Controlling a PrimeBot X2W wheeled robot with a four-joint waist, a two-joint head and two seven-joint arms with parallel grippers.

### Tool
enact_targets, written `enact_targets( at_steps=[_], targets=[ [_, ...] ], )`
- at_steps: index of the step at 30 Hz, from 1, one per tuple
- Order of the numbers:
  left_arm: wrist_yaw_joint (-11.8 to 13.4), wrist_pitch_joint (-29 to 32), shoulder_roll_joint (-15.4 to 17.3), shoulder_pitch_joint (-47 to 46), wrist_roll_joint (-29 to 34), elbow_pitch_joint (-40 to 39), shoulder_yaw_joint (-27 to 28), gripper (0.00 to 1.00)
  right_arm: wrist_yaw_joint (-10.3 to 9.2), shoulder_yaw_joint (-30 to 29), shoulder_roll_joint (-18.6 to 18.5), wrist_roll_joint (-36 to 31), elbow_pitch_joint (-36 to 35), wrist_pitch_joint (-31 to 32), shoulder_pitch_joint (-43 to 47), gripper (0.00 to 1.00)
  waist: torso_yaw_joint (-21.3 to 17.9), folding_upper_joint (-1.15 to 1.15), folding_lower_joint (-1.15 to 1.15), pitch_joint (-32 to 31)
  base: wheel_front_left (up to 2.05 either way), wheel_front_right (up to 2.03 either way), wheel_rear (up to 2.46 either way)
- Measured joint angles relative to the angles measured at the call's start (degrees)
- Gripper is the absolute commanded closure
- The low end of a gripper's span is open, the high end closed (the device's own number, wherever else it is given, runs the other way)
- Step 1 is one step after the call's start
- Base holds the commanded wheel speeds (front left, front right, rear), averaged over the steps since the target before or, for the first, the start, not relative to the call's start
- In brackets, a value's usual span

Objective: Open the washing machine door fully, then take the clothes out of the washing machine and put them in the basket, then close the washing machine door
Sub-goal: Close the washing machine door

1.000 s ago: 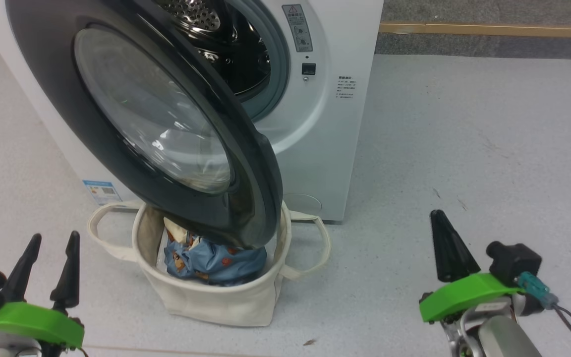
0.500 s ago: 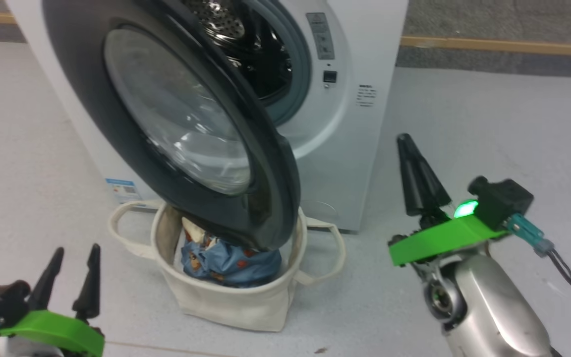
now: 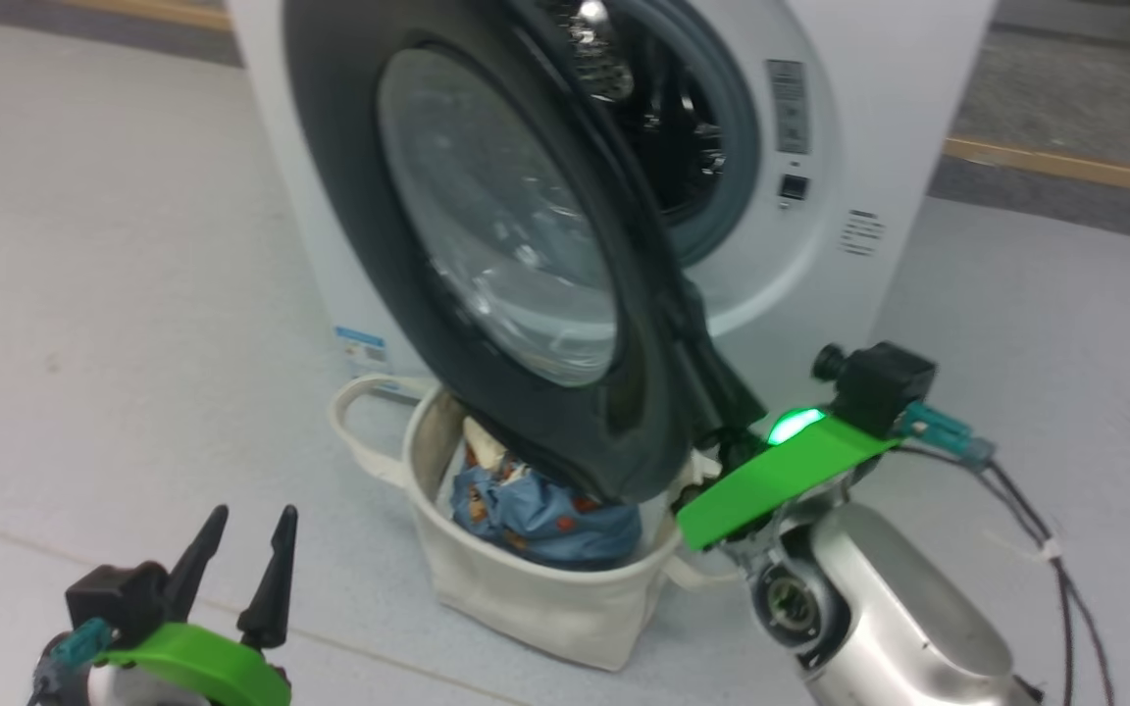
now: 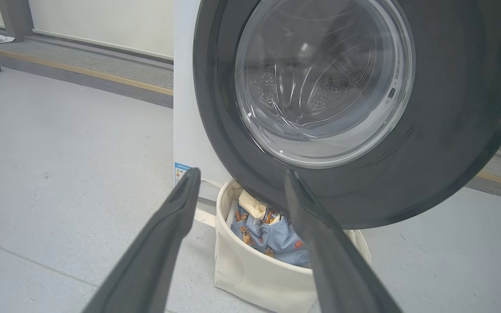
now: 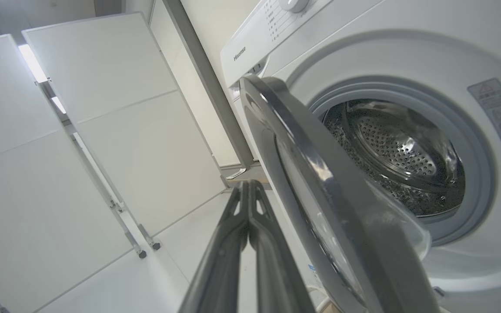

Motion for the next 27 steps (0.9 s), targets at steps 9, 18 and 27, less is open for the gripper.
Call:
enact_targets(
  at_steps=[9, 18, 27],
  targets=[
    [-0.4, 0.0, -0.8, -1.5, 0.5, 1.3, -1.5, 0.00, 0.00, 4.6, 0.0, 6.0, 10.1, -1.4, -0.4, 1.00, 5.5, 0.00, 0.00, 1.1, 0.00, 0.00, 0.00],
    [-0.8, 0.0, -1.6, -4.9, 0.5, 1.4, -1.6, 0.00, 0.00, 3.2, 0.1, 5.0, 17.4, -1.6, -5.2, 1.00, 5.8, 0.00, 0.00, 5.5, 0.00, 0.00, 0.00],
    [-1.3, 0.0, -2.3, -6.2, 0.5, 1.9, -1.3, 0.00, 0.01, -7.0, 0.4, -2.3, 17.8, -1.6, -5.4, 1.00, 4.0, 0.00, 0.00, 7.8, 0.00, 0.00, 0.00]
  ],
)
